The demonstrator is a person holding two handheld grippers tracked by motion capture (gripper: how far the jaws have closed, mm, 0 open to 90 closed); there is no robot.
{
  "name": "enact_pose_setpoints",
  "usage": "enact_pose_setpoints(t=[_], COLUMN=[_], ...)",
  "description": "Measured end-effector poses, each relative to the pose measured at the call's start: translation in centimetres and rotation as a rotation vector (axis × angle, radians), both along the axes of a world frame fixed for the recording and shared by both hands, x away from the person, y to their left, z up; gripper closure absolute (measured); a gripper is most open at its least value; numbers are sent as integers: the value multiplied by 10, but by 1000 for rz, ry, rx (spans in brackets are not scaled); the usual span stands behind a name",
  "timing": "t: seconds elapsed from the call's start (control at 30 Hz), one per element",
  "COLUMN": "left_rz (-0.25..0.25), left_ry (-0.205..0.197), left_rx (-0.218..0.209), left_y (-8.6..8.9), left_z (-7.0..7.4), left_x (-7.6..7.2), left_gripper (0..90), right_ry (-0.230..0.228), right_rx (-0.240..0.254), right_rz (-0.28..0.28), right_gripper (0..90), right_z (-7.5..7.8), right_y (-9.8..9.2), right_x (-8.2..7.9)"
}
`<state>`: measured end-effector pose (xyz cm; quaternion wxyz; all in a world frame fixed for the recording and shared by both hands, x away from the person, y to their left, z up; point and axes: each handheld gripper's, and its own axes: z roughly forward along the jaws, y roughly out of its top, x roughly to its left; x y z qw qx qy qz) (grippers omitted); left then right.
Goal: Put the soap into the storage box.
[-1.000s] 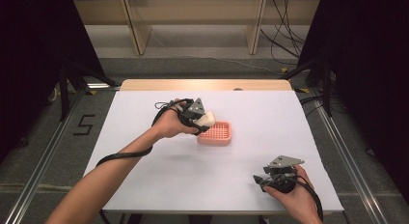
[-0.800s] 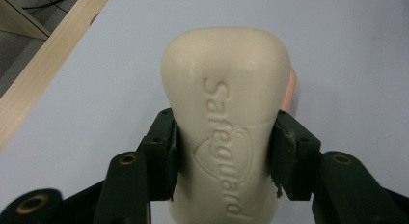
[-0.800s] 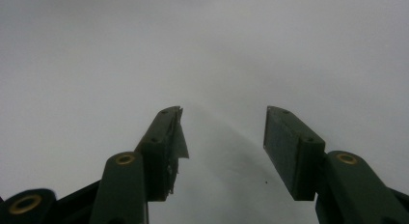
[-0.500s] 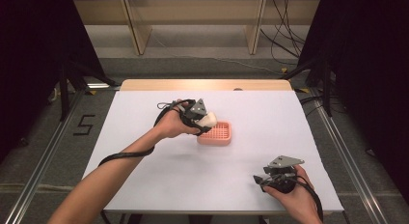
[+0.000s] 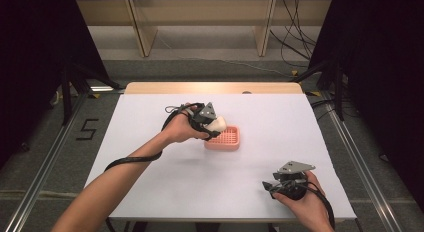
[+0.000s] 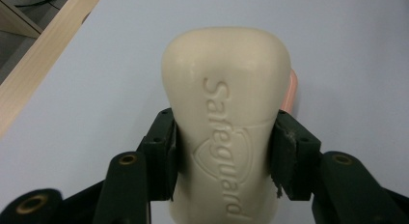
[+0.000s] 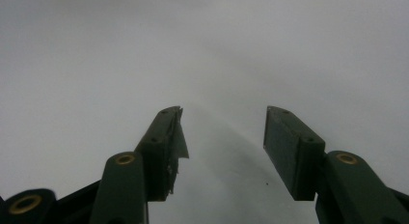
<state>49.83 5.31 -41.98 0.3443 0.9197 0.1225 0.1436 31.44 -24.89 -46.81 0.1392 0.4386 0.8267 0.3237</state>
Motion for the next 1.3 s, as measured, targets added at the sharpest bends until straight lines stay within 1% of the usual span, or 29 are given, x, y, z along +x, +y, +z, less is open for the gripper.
enact_pose_setpoints(t=[0.23,0.27,0.3,0.43,0.47,0.57,0.6,0.67,0.7,0.73,0.77,0.8,0.83,0.87,0.9,0.93,0.97,1.1,1.13,1.2,1.3], left_rz=[-3,5,-6,1,-3,12,4,4,13,9,18,11,13,5,10,7,12,14,18,23,17], left_ry=[-4,7,0,8,5,17,11,9,20,11,21,16,21,19,26,19,22,31,35,38,39], left_rx=[3,-3,8,4,12,-5,1,2,-3,4,2,7,5,18,16,20,14,26,22,23,37], left_y=[-2,-3,-3,-4,-5,-7,-7,-7,-8,-8,-8,-8,-8,-8,-8,-8,-8,-10,-10,-11,-12], left_z=[-2,-3,-3,-4,-4,-6,-6,-7,-7,-7,-8,-8,-8,-8,-8,-8,-9,-12,-13,-15,-17], left_x=[1,1,2,2,3,2,3,4,4,5,4,5,5,6,6,6,7,8,8,8,10], left_gripper=[494,494,494,494,494,493,494,493,493,493,493,493,493,493,493,493,493,492,492,491,491], right_ry=[-1,-1,-1,-1,-3,-6,-6,-8,-12,-12,-13,-13,-14,-27,-23,-8,-12,-15,-29,-25,-23], right_rx=[-3,-4,-3,-2,-3,-4,-3,-6,-8,-8,-8,-8,-9,-11,-8,-4,-7,-10,-9,-8,-9], right_rz=[3,5,4,4,6,19,18,22,25,25,25,25,27,32,28,20,24,28,32,31,30], right_gripper=[483,483,483,483,483,483,483,483,483,483,483,482,482,483,482,483,483,483,482,482,483], right_z=[0,0,0,0,0,0,0,0,0,0,0,0,0,-2,-1,0,0,0,-2,-1,-1], right_y=[0,0,0,0,0,0,0,-1,-1,-1,-1,-1,-1,-1,-1,-1,-1,-1,-1,-1,-1], right_x=[0,0,0,0,0,1,1,1,1,1,1,1,1,2,2,1,1,1,2,2,2])
